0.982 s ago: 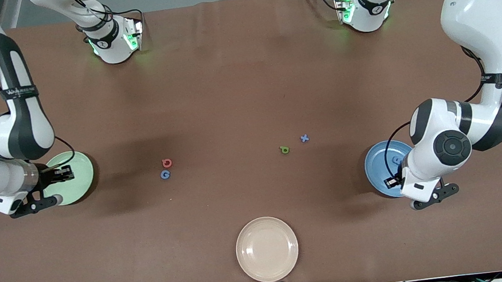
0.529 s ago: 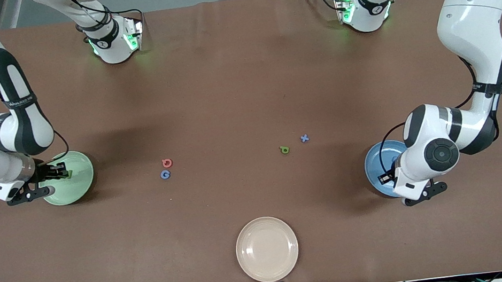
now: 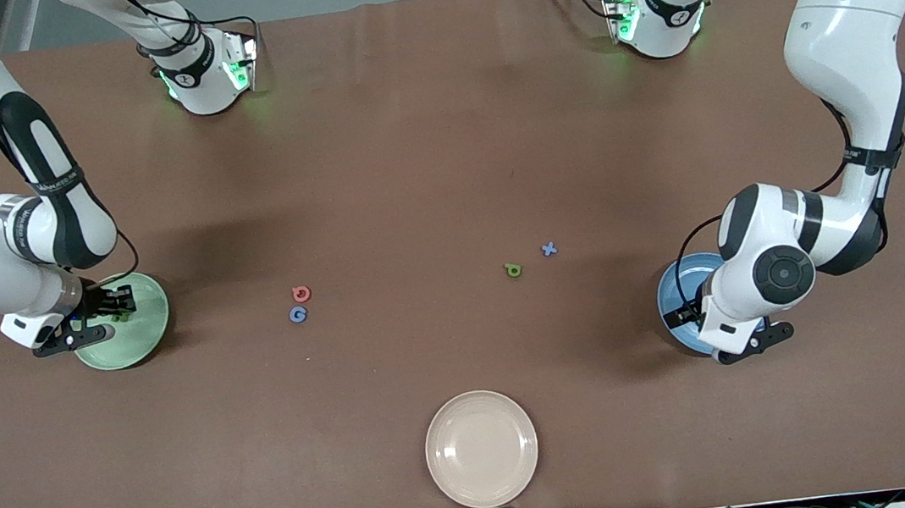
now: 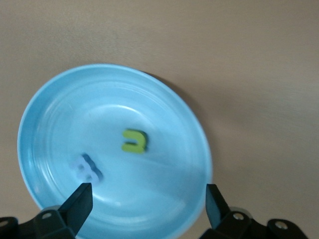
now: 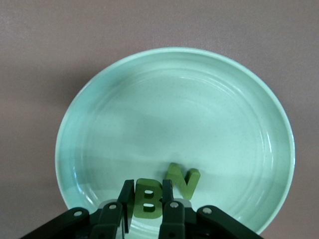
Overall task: Sort upper and lower case letters into plates
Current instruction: 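Move the right gripper to the blue G while the left gripper reaches the p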
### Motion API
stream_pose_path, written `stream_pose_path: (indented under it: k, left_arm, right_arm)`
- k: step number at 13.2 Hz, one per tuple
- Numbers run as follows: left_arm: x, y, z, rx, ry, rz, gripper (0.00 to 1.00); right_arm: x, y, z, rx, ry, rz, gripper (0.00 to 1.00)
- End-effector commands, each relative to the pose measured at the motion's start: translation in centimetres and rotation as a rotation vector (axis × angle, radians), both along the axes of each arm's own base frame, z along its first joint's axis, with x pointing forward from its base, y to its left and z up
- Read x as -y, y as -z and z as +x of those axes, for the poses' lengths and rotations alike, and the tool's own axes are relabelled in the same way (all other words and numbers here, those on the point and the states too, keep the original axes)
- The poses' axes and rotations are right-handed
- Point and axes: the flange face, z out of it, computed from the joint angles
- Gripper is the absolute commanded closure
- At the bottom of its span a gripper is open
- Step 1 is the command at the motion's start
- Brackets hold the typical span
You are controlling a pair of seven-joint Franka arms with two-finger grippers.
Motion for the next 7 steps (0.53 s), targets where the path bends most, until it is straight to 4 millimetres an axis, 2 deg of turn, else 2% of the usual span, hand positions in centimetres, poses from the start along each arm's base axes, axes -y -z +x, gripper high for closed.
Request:
stream_pose_path:
  k: [1, 2, 3, 4, 5, 6, 7]
  left_arm:
    - [4.8, -3.9, -2.1, 0.003, -0.100, 0.015, 0.00]
    - [6.8, -4.9, -2.5, 0.014, -0.121, -0.002, 0.00]
    - [8.4, -5.8, -2.8, 0.024, -0.135, -0.020, 0.00]
    - [10.0, -6.2, -3.5, 0.022, -0.151, -0.035, 0.00]
    - [12.2, -6.5, -4.3, 0.020, -0.174, -0.049, 0.00]
    - [14.6, -6.3, -5.3, 0.016, -0.220, -0.048, 0.00]
    - [17.9, -6.2, -6.9, 0.021, -0.256, -0.038, 0.00]
  right_arm:
    - [0.1, 1.0, -0.2, 0.009, -0.010, -0.005, 0.82]
    - [-0.1, 0.8, -0.2, 0.006, -0.013, -0.003, 0.62]
    - [-0.2, 0.4, -0.1, 0.007, -0.014, -0.002, 0.31]
    - [-0.3, -0.5, 0.1, 0.019, -0.013, -0.002, 0.05]
    - [-0.6, -2.8, 0.5, 0.038, -0.015, 0.001, 0.00]
    - [-1.6, -5.4, 1.2, 0.040, -0.024, 0.009, 0.00]
    - [-3.2, -7.9, 2.1, 0.021, -0.042, 0.021, 0.00]
